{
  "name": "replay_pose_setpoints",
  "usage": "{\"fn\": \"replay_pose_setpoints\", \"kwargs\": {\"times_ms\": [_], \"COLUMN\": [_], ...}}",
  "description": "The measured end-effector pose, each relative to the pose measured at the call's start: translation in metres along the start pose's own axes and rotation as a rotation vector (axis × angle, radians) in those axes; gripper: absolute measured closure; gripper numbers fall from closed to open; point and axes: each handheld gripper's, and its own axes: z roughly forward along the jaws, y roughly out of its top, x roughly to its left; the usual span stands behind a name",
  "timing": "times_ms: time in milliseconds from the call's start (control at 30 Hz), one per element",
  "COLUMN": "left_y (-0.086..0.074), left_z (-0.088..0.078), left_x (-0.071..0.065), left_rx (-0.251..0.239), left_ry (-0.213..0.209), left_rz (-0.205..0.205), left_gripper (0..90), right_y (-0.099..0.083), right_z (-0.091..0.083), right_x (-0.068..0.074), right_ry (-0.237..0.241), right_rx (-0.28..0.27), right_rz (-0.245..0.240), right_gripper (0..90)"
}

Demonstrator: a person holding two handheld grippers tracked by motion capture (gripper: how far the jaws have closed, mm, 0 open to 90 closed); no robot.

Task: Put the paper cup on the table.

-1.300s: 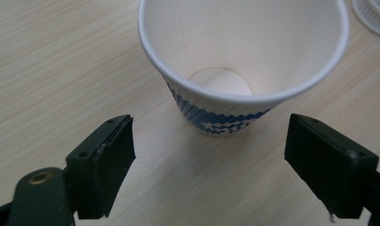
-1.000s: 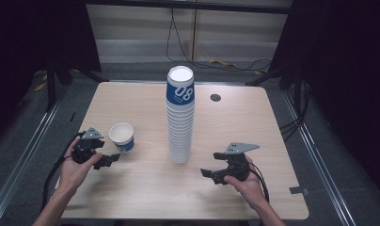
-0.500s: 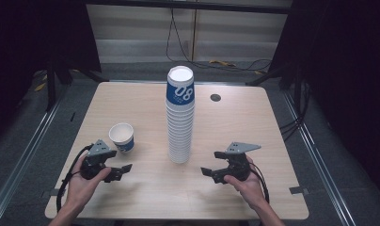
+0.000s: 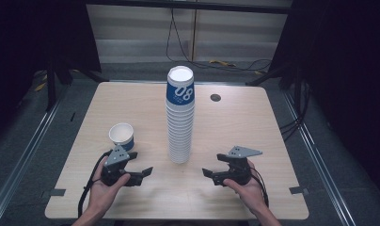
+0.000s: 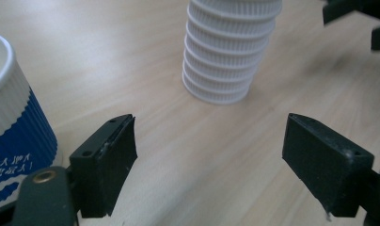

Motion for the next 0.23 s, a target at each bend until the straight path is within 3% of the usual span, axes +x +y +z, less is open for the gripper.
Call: {"fn": "replay_pose_setpoints", "kwargs": {"times_ms": [67,133,167,233], "left_y": [-0.005,-0.011,-0.012,-0.013], "left_z": [0.002,0.005,0.006,0.007], "left_x": [-0.003,-0.007,-0.007,-0.007], "left_rx": [0.018,0.021,0.029,0.041], "left_ry": [-0.054,-0.059,-0.067,-0.07], "left_rz": [-0.024,-0.019,-0.004,0.005], "left_gripper": [17.7,17.7,17.7,17.7], "right_y": [-0.001,-0.002,-0.003,-0.004], "right_z": [0.002,0.006,0.008,0.009], "right_x": [0.001,0.002,0.0,-0.001], "right_ry": [-0.002,-0.009,-0.02,-0.031], "right_rx": [0.016,0.03,0.048,0.055], "right_rz": [0.002,-0.016,0.014,0.02], "right_gripper": [14.4,14.0,14.1,14.0]}}
